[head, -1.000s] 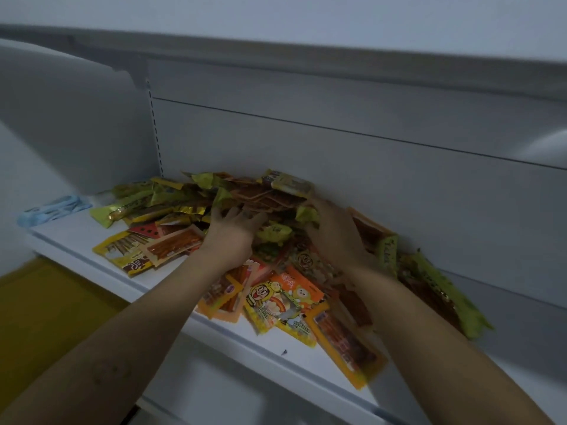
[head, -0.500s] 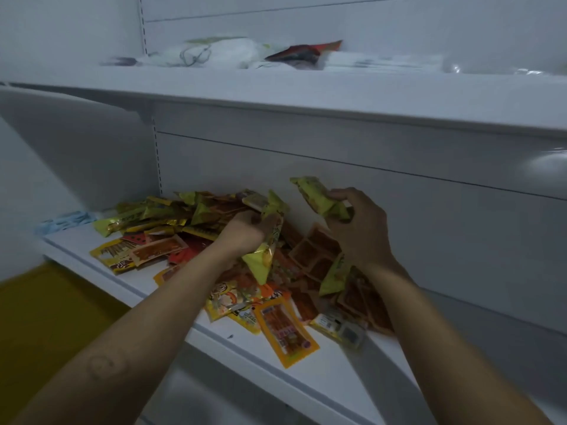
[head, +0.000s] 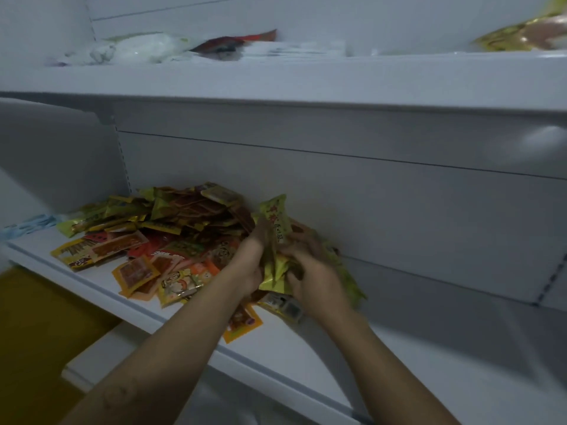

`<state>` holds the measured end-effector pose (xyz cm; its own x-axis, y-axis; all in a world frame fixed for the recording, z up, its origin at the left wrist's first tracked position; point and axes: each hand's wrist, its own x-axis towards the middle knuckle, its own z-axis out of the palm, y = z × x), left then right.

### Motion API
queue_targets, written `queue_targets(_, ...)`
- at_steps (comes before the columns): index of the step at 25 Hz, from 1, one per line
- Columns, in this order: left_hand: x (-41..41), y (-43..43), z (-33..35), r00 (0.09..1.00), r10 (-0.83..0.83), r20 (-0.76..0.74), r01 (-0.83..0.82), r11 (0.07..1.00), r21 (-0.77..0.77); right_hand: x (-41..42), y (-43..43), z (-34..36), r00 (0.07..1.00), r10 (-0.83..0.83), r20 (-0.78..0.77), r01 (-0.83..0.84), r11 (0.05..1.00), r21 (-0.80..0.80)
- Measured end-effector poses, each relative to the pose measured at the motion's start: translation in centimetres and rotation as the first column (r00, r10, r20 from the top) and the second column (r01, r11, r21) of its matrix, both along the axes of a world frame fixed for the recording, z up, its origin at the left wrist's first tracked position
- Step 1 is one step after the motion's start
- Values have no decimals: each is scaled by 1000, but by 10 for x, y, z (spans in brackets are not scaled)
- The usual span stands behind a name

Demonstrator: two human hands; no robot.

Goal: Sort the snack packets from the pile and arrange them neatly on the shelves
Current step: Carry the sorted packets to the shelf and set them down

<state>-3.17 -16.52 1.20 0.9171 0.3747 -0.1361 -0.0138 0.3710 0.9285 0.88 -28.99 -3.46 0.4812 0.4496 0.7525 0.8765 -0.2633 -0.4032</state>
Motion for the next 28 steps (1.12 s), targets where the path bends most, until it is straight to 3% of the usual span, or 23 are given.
queue_targets(3,-6,-6,-6,999,-25,-43,29,995,93,-8,-12,-14,995,73,-65,-73,997,1)
queue_targets(8,-16,-2,-13,983,149,-109,-126,973,195,-18,-18,-2,947,204,-247,-180,977,116)
queue_targets(9,-18,1,-14,979,170,-116,-140,963,229,-13,-18,1,953,139,-269,-117,989,95)
queue_targets(11,-23,10,-13,975,181,-132,-134,945,299,10,-19,10,945,-193,-263,181,981,-69)
queue_targets(13,-26,20,-13,973,183,-143,-121,923,364,35,-25,11,827,-519,-217,408,819,-403)
queue_targets(15,-30,29,-11,978,169,-124,-109,915,388,50,-30,8,733,-649,-204,403,656,-638)
queue_targets(20,-29,51,-11,985,125,-118,-69,914,399,61,-28,4,632,-738,-234,398,569,-720)
queue_targets(22,-27,62,-9,987,121,-107,-65,906,418,61,-24,10,603,-756,-255,466,593,-656)
queue_targets(25,-18,78,-12,989,112,-97,-60,900,432,56,-5,30,693,-625,-361,403,750,-524)
queue_targets(28,-8,94,-15,990,85,-113,-24,887,461,61,34,35,762,-584,-279,360,741,-568)
